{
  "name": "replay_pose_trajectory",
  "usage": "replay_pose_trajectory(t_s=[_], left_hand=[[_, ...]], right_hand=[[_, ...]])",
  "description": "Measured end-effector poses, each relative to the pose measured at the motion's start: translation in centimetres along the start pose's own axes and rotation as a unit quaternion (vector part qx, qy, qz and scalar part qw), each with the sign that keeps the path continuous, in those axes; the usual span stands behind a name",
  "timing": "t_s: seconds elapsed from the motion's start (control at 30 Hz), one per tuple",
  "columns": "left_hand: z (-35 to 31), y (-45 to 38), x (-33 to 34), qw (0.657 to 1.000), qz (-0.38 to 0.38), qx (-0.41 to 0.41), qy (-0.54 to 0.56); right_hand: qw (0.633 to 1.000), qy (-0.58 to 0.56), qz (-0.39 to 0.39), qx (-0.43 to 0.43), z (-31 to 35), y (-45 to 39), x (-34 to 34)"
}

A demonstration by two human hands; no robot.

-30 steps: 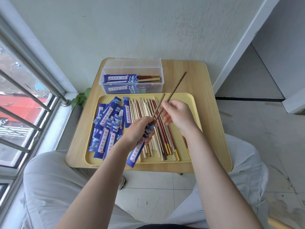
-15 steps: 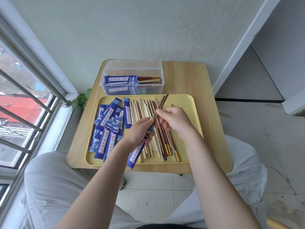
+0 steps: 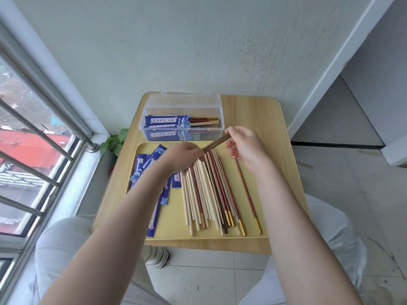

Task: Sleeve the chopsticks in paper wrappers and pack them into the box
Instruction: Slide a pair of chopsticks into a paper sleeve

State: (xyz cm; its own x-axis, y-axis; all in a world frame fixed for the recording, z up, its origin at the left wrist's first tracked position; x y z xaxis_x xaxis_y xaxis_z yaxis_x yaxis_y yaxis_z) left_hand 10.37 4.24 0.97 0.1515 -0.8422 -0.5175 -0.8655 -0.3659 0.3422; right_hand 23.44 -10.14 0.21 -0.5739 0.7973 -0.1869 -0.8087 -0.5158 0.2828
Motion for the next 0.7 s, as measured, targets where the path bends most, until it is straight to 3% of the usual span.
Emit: replay_pose_trajectory(t_s=[0.13, 0.27, 0.37, 0.57, 0.7], left_hand=[[-2.5, -3.3, -2.9, 0.982, -0.054, 0.037, -0.176], [-3.2, -7.0, -4.0, 0.928, -0.116, 0.098, -0.341], [-2.6, -9.3, -4.1, 0.92, -0.147, 0.111, -0.346], [-0.5, -12.1, -4.1, 0.947, -0.14, 0.09, -0.274], [0.8, -12.3, -4.8, 0.948, -0.187, 0.09, -0.242]], right_hand=[[1.0, -0.024, -0.015, 0.012, 0.6, -2.3, 0.4], [0.999, -0.044, -0.03, 0.01, 0.8, -4.5, 0.7], [0.997, -0.049, -0.065, 0.007, 1.0, -6.1, 1.0], [0.993, 0.022, -0.112, 0.015, 1.6, -8.1, 1.7], [0.99, 0.066, -0.123, 0.005, 1.5, -8.9, 2.1]])
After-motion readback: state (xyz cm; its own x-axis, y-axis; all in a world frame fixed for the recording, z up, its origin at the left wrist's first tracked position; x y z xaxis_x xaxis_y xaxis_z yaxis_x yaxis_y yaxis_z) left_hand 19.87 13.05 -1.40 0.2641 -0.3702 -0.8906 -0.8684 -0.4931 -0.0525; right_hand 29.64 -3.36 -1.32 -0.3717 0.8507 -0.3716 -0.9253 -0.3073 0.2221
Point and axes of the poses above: each hand's wrist, its own y-axis away from the middle knuckle, its own x-axis out of the palm, z = x × y, the point moved 4 cm from there along -y, towards the middle knuckle, and after that the axes turned 6 degrees about y, right-handed, at the moved point
